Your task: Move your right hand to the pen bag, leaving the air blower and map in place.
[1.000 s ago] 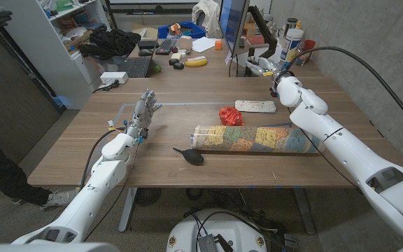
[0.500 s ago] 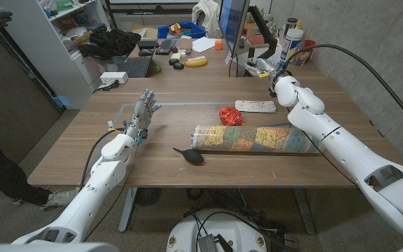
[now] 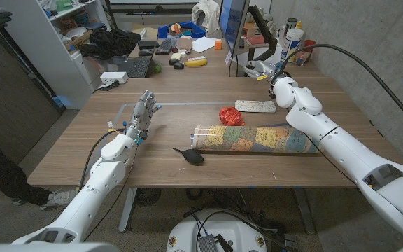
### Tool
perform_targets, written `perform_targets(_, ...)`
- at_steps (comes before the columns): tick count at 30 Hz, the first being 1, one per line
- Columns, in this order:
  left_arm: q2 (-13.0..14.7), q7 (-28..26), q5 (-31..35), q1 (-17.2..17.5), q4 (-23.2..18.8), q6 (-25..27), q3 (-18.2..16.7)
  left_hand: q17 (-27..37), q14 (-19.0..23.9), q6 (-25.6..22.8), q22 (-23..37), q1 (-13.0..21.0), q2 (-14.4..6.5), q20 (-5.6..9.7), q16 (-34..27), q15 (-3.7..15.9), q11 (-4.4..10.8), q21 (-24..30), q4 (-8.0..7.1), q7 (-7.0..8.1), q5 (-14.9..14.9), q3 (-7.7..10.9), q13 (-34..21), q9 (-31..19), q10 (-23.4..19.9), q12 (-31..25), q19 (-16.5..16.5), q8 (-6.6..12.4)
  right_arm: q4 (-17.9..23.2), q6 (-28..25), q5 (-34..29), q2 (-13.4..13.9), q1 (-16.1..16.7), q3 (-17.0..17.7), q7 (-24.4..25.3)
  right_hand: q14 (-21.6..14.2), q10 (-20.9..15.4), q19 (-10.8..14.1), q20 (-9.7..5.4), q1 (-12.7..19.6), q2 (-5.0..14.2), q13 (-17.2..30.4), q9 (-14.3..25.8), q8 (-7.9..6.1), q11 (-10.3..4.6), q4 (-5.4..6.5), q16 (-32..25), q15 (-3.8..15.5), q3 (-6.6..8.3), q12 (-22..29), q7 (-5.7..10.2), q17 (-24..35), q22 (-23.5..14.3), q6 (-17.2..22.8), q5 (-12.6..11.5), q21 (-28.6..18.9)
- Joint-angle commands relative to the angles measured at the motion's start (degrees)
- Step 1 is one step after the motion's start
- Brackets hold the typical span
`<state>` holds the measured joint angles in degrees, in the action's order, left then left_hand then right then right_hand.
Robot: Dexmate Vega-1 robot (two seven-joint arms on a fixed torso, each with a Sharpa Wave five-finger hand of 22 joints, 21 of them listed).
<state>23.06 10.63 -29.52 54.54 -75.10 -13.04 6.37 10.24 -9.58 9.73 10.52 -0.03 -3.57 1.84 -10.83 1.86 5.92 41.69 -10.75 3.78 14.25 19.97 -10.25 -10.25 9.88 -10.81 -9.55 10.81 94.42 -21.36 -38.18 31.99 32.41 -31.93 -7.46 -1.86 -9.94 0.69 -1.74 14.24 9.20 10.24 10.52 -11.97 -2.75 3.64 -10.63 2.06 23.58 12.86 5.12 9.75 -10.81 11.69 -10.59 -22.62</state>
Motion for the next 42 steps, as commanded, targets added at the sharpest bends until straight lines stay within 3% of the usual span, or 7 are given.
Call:
perform_targets(1,0.2,-0.3,0.3,0.3,-0.8,0.5,0.0,0.1,-4.1,2.8,0.1,0.4,-6.2,3.08,-0.3,1.63,-0.32,0.0,-0.06,-0.01,0.3,-0.27,-0.1,-0.3,2.0,-0.3,-6.7,0.12,-0.5,-0.9,-2.9,-0.1,-0.4,-0.9,-1.6,-0.5,-0.7,0.2,-1.92,0.9,1.31,0.1,0.2,-0.01,-0.14,-0.21,-0.2,1.27,0.49,0.3,0.12,0.2,-0.1,0.4,-0.1,0.4)
perform_targets(42,-0.1,-0.4,0.1,0.6,-1.4,1.1,0.3,0.1,-4.0,2.2,0.1,0.4,-6.2,2.83,-0.3,1.47,-0.3,-0.2,-0.07,0.03,0.3,-0.44,-0.1,-0.3,1.8,-0.3,-6.6,0.22,-1.7,-3.9,-7.4,0.2,-1.0,-2.7,-6.3,-0.8,-1.7,0.7,-1.86,1.9,1.31,0.1,0.2,0.19,-0.28,-0.2,-0.2,1.72,1.02,0.2,0.32,0.2,-0.1,1.6,0.0,0.6)
